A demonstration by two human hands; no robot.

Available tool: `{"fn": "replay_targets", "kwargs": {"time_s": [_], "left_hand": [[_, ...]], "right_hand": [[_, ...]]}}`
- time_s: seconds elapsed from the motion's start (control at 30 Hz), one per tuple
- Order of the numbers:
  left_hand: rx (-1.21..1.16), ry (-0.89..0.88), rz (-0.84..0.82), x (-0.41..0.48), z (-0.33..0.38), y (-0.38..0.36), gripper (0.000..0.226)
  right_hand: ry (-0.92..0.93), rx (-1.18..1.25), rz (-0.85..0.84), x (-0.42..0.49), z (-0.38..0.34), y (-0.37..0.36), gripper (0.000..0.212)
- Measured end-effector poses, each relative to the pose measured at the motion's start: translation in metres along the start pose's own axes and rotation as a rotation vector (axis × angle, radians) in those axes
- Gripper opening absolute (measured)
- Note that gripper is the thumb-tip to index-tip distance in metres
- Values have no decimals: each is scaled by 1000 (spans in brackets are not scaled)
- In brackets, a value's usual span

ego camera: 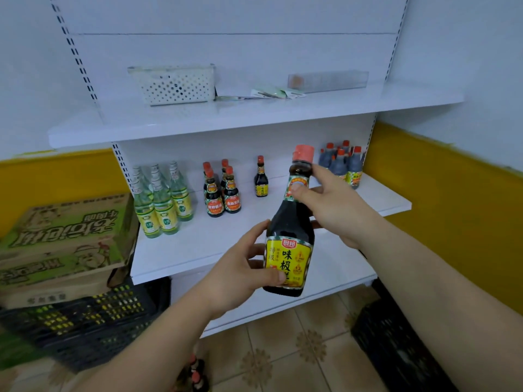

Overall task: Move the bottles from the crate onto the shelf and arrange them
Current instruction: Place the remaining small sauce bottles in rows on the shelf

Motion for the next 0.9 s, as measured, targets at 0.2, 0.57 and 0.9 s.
{"fn": "replay_targets", "kwargs": {"time_s": [0.2,0.57,0.9], "left_hand": [[22,15,-12,108,-17,32,90],[130,68,70,282,-67,61,93],[136,97,312,439,-134,56,91]], "right_hand": [[-33,-42,-8,96,56,-7,27],[-79,-171,-88,222,170,-10,55],[-66,-259,-249,337,312,-2,55]]}}
Point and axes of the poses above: each hand's wrist, its own x-axis towards the middle knuckle, its own y-axis out of the back of the hand, z = x × y, the point moved 9 cm from there along x, towards the middle knuckle, and after that the axes turned 8 degrees about y, right-handed, at the moved point
